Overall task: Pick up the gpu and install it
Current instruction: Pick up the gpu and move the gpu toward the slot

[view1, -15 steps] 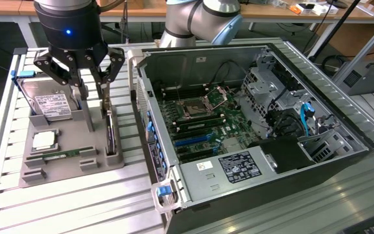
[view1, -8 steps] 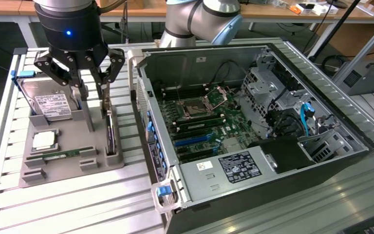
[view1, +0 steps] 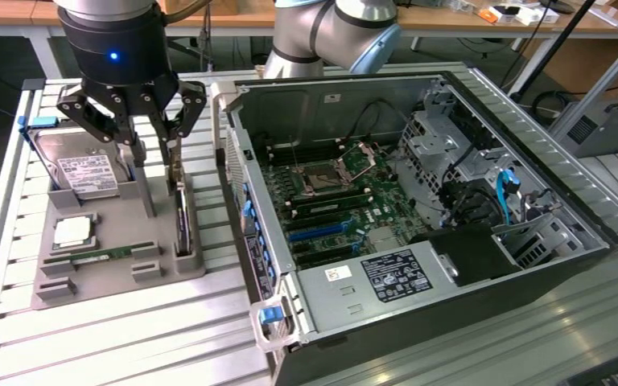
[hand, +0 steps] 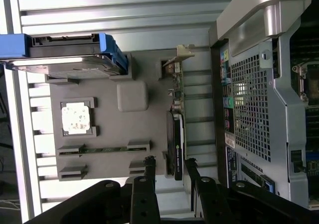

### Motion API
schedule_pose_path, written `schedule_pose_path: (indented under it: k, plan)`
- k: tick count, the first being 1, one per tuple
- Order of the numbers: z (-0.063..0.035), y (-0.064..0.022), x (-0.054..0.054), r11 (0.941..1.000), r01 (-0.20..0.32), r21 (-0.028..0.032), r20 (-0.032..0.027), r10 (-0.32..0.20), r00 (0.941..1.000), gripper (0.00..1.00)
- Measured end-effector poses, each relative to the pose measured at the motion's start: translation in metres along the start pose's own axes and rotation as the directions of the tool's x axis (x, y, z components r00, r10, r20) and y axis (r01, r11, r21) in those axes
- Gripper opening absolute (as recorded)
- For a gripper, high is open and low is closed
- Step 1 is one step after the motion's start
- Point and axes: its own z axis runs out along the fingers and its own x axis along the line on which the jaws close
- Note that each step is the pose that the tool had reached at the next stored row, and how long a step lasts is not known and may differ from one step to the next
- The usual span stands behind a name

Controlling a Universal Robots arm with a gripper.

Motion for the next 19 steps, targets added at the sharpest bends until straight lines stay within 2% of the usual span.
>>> schedule_pose_path:
  k: [19]
  plan:
    - [0.0048,-0.0004,0.0001,1.0,0.0,0.0,0.0,0.0,1.0,0.36]
